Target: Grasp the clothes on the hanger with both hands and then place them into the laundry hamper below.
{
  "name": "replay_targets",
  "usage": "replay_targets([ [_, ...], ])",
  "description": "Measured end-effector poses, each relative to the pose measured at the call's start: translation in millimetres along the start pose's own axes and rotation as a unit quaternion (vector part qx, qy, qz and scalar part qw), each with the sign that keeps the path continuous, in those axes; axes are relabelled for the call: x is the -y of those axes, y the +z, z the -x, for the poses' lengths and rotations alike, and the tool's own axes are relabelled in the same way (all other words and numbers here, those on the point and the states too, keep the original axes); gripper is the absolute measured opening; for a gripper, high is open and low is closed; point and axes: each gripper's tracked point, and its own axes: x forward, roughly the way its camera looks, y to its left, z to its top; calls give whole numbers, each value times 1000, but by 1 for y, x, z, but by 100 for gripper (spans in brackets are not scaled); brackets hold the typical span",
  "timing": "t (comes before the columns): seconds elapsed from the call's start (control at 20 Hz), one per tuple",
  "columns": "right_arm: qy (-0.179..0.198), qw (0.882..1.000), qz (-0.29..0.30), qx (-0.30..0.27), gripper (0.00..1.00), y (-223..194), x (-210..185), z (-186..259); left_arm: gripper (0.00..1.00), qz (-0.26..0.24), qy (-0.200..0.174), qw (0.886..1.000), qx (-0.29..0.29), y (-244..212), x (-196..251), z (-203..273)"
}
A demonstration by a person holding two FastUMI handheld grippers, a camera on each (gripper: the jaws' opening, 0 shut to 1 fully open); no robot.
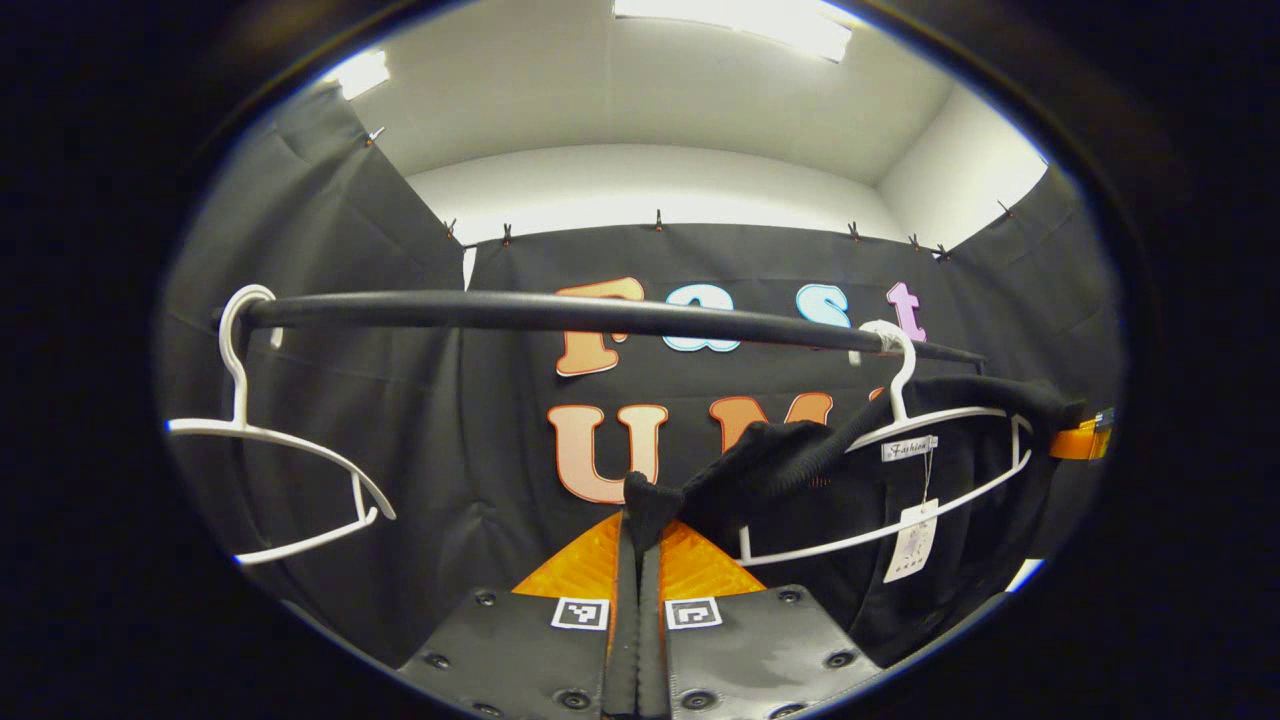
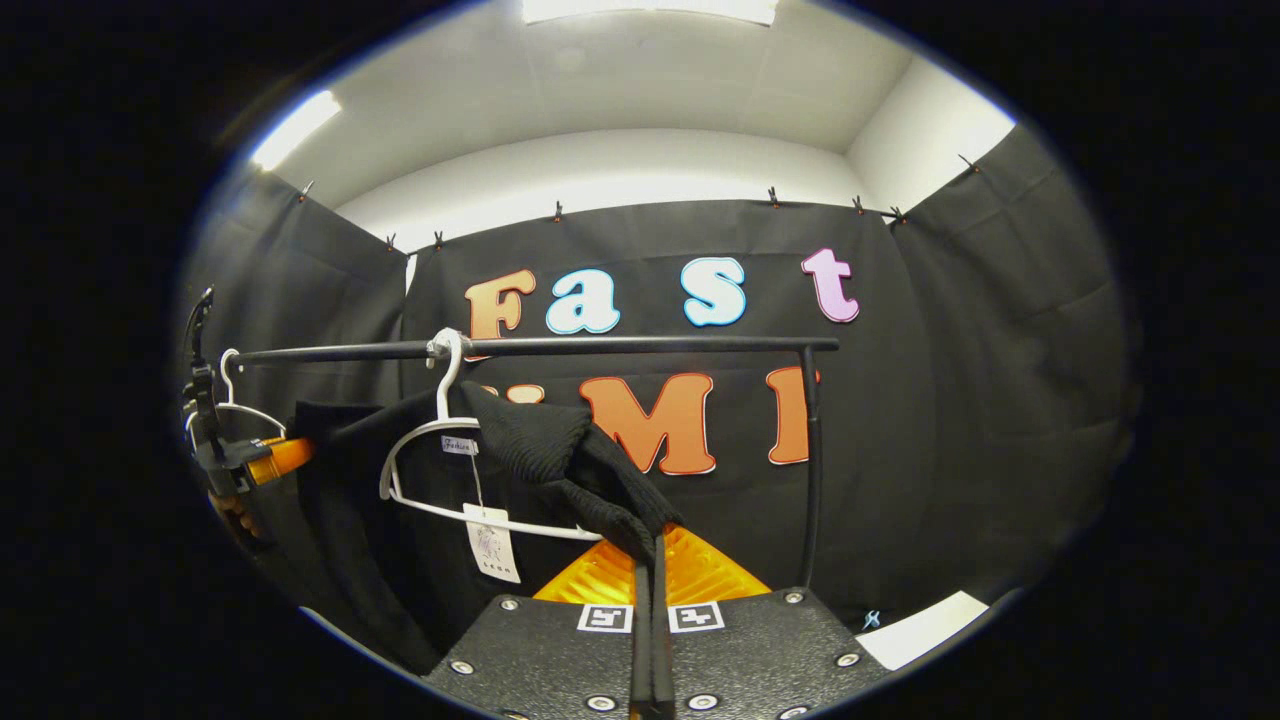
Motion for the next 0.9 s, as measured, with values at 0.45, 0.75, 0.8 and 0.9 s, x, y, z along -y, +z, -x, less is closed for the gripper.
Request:
replay_targets([
  [0.45,-16,1000,8,16,0,37,29,-11,7,-27,24,999,-3,5,-14,-24],
  [0.75,-8,1000,-15,-4,0,20,49,-35,9,-11,12,1000,-24,-9,-13,-43],
  [0.8,-6,1000,-17,-8,0,17,55,-38,5,-12,8,1000,-27,-11,-12,-43],
  [0.9,-2,999,-28,-16,0,8,60,-45,7,-15,6,999,-29,-13,-12,-45],
])
